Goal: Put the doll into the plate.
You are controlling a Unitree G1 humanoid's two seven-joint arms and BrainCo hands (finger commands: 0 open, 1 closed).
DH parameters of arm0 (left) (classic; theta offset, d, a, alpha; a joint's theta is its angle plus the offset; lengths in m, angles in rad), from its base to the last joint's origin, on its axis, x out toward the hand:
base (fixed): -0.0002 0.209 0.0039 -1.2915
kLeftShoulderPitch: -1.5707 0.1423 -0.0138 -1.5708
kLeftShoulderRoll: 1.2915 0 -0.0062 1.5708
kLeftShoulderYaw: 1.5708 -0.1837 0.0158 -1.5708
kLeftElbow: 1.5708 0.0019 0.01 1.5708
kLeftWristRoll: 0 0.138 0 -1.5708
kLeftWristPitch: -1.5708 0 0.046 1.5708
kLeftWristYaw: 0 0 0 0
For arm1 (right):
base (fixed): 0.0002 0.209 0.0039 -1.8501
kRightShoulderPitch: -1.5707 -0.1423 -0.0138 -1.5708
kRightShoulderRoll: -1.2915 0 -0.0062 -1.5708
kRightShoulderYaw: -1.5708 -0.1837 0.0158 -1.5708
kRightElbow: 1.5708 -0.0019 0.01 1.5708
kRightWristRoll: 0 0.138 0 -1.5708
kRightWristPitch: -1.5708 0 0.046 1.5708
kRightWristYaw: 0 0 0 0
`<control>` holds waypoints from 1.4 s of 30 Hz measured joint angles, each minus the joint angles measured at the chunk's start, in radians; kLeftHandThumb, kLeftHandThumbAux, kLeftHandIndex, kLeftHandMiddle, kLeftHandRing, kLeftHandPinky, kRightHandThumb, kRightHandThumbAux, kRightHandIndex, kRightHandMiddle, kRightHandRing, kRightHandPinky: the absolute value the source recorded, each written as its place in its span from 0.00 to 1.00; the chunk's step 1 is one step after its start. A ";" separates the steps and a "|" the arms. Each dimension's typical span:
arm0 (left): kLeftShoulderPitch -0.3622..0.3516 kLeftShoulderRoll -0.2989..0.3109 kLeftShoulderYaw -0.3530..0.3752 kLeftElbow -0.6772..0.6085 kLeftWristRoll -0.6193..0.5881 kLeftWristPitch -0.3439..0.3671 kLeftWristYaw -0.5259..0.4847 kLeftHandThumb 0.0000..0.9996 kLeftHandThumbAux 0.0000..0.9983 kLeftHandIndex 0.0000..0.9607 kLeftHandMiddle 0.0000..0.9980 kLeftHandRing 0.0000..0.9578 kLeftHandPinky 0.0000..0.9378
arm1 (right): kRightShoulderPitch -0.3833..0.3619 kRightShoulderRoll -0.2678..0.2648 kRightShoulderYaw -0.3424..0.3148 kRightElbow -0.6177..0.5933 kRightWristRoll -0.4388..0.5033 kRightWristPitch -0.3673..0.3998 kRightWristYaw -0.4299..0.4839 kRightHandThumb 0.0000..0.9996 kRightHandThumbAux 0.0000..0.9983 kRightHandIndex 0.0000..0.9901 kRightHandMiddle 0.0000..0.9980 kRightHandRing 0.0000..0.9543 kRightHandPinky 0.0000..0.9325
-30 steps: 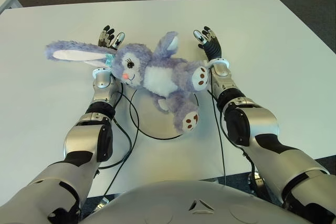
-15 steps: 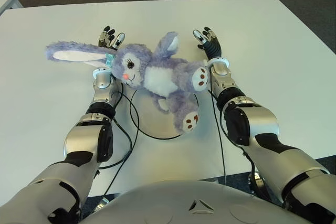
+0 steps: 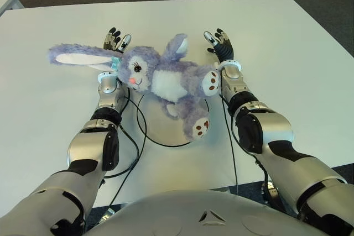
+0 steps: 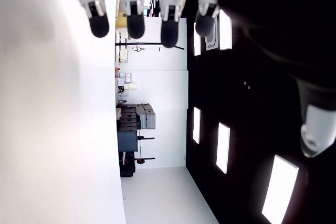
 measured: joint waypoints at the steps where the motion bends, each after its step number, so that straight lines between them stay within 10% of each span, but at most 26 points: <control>1: 0.000 0.000 0.000 0.000 0.000 0.000 0.000 0.00 0.50 0.05 0.12 0.06 0.00 | 0.000 0.000 -0.001 0.000 0.000 0.000 -0.001 0.00 0.57 0.00 0.00 0.00 0.00; 42: 0.004 0.000 0.008 -0.003 -0.007 0.000 0.000 0.00 0.51 0.05 0.11 0.06 0.00 | 0.055 0.020 -0.095 -0.005 0.084 -0.153 0.166 0.04 0.64 0.10 0.16 0.14 0.14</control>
